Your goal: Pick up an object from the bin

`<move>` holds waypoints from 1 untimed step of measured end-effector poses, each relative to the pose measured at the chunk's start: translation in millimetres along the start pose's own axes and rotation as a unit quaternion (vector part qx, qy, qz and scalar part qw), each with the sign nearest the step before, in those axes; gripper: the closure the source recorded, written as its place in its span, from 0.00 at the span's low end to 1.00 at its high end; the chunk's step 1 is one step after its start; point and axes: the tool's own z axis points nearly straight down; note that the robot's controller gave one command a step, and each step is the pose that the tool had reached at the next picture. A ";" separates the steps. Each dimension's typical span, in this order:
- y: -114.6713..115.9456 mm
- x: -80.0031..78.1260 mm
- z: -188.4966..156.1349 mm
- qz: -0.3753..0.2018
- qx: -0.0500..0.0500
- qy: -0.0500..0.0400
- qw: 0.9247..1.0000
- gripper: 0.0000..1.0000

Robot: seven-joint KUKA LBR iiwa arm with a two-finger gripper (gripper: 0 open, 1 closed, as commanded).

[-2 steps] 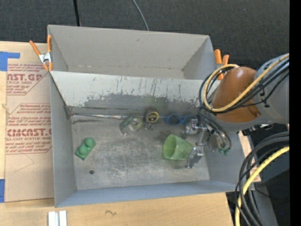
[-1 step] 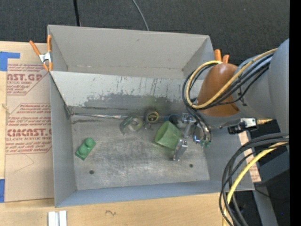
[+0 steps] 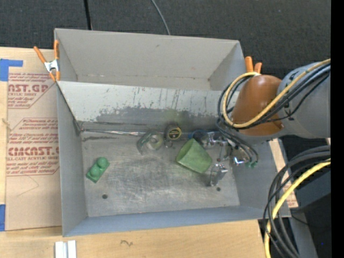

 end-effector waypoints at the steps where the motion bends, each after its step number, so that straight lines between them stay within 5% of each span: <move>1: 0.0 3.2 0.0 0.000 -0.001 0.008 1.000 1.00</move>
Offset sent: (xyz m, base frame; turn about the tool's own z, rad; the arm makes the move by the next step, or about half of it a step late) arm 0.0000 0.0000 0.0000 0.0000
